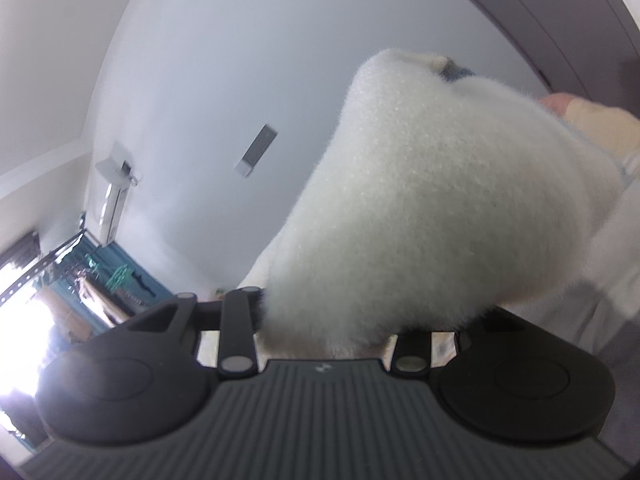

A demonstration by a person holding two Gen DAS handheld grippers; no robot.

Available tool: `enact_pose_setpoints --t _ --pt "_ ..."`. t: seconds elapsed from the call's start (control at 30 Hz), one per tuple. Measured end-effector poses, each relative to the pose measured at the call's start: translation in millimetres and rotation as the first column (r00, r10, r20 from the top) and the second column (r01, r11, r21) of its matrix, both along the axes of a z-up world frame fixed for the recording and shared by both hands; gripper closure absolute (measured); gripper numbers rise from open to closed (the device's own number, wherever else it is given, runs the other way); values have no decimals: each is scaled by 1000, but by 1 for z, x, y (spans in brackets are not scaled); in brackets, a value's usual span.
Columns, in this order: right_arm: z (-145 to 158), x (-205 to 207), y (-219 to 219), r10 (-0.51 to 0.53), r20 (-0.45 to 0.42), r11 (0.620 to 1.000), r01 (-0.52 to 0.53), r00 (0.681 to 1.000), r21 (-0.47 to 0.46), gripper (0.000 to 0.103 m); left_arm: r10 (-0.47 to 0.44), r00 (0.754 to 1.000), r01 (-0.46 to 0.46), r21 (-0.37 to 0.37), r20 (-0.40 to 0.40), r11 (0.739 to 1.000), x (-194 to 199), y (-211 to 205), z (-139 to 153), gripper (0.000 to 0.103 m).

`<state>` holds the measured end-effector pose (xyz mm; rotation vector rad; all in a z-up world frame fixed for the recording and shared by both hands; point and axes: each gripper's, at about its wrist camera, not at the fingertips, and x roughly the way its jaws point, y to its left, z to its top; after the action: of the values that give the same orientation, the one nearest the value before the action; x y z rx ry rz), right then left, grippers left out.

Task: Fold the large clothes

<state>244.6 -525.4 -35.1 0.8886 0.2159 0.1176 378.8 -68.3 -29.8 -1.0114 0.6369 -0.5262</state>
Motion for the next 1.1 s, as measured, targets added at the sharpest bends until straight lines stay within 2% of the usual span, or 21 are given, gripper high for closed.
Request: enact_pose_setpoints --t 0.17,0.3,0.43,0.57,0.67,0.8,0.9,0.97,1.03,1.1 --pt "-42 25 -31 10 -8 1000 -10 1000 15 59 -50 996 44 81 71 996 33 -36 -25 50" --pt "-85 42 -45 23 -42 998 -21 999 59 59 -68 997 64 106 33 992 56 -46 -67 50" --pt "-130 54 -51 20 -105 996 -11 994 86 59 -90 996 87 186 6 979 71 -59 -108 50" --pt "-172 54 -51 20 -153 993 -1 988 119 59 -108 993 115 194 -47 974 75 -60 -153 50" --pt "-196 42 -53 22 -131 987 -1 991 161 59 -113 993 118 183 -42 976 71 -56 -178 50" --pt "-212 32 -55 31 -101 981 -11 994 195 53 -117 993 121 162 -34 979 65 -49 -197 48" --pt "-216 31 -57 33 -105 972 -7 994 235 48 -120 992 125 143 -48 982 61 -46 -196 46" --pt "-215 29 -55 25 -122 972 5 992 236 46 -128 989 137 137 -70 981 62 -44 -192 41" --pt "-209 27 -54 14 -152 973 22 988 231 44 -158 983 169 132 -92 977 53 -42 -184 29" --pt "-200 14 -51 -23 -176 973 62 984 221 43 -179 978 194 154 -102 969 43 -39 -177 24"
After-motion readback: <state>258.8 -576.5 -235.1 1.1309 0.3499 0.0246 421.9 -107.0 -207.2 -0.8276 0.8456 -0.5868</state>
